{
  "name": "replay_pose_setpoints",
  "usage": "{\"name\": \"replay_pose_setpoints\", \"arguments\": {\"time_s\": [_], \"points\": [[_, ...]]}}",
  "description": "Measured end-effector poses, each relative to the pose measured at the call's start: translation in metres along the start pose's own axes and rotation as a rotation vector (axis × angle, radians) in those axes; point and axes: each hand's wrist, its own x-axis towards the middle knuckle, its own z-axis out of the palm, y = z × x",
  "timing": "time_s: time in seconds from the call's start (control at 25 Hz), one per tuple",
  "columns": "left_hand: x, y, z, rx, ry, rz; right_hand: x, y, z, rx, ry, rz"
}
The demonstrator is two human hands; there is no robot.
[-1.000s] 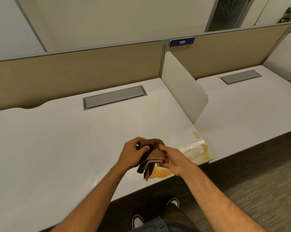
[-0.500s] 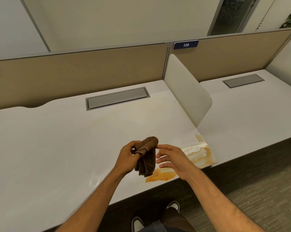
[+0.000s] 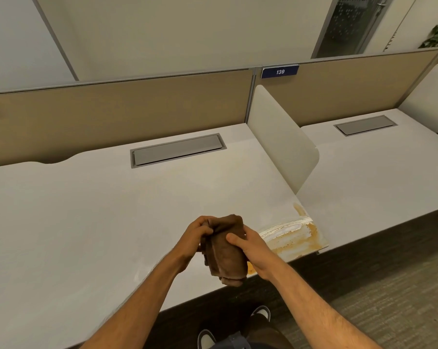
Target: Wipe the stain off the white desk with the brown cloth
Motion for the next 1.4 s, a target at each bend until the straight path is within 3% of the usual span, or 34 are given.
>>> {"name": "replay_pose_setpoints", "arguments": {"time_s": [0.24, 0.4, 0.52, 0.72, 0.8, 1.0, 1.12, 1.24, 1.4], "points": [[0.000, 0.013, -0.001, 0.165, 0.038, 0.048, 0.000, -0.009, -0.005, -0.229, -0.023, -0.035], [0.003, 0.017, 0.006, 0.290, -0.071, 0.077, -0.001, -0.012, -0.004, -0.263, -0.075, -0.065], [0.003, 0.019, 0.009, 0.230, 0.001, 0.085, -0.005, -0.004, -0.008, 0.042, -0.041, 0.010], [0.000, 0.021, 0.021, -0.027, 0.091, 0.036, -0.015, 0.031, -0.013, 0.832, -0.082, 0.187], [0.001, 0.018, 0.027, -0.068, 0.136, 0.033, -0.015, 0.034, -0.013, 0.926, -0.101, 0.169], [-0.002, 0.011, 0.025, -0.129, 0.221, 0.032, -0.012, 0.014, -0.022, 0.583, -0.071, -0.006], [-0.006, 0.005, 0.017, -0.171, 0.143, -0.027, -0.006, 0.001, -0.034, 0.367, 0.045, -0.063], [-0.009, 0.003, 0.008, -0.237, -0.012, -0.074, -0.003, -0.019, -0.051, 0.232, 0.040, -0.106], [-0.012, 0.004, 0.010, -0.356, -0.156, -0.110, -0.001, -0.020, -0.048, 0.532, 0.032, -0.108]]}}
